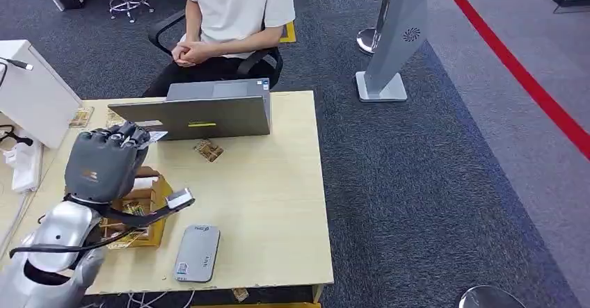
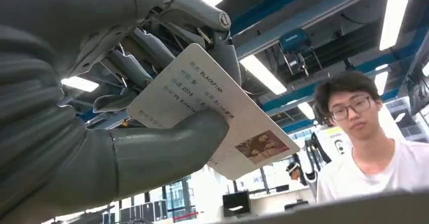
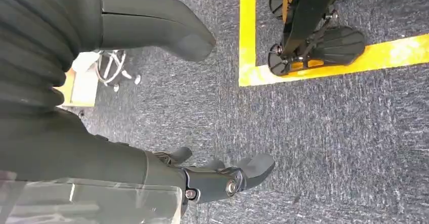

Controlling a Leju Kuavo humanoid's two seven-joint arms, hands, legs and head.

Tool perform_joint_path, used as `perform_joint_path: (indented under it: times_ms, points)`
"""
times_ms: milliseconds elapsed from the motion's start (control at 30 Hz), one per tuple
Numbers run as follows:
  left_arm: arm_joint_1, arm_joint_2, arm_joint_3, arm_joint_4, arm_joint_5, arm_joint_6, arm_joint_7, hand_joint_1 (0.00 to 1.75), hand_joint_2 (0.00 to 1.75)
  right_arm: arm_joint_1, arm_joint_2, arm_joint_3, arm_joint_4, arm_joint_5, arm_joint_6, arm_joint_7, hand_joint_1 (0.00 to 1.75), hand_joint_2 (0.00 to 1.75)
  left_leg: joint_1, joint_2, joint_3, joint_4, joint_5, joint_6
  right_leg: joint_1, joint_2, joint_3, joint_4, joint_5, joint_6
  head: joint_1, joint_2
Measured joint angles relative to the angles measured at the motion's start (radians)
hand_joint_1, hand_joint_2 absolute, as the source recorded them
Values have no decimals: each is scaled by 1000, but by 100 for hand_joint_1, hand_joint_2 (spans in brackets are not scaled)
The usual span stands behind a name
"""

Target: Pass the card to the sensor for recognition and then transmit it.

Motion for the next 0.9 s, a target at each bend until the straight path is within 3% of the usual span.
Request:
perform_joint_path:
  times_ms: [200, 500, 900]
  points:
    - [99, -5, -25, 0, -38, -6, 24, 175, 175, 0, 2, -11, 0, -14, 0, 5, 0, 175, 0, 0, 0, 0, 0, 0, 0, 0, 0, 0, 0, 0, 0, 0]
    - [253, -76, -81, 16, -75, 3, 28, 175, 175, 0, 4, -35, 0, -26, -8, 1, 0, 175, 0, 0, -1, 0, -1, 0, 0, 0, 0, -1, 0, 1, 0, 0]
    - [322, -172, -121, 85, -76, -27, -8, 175, 175, 0, 5, -53, 0, -38, -11, 3, 0, 175, 0, 0, -1, 0, -1, 0, 0, -1, 0, -1, 0, 1, 0, 0]
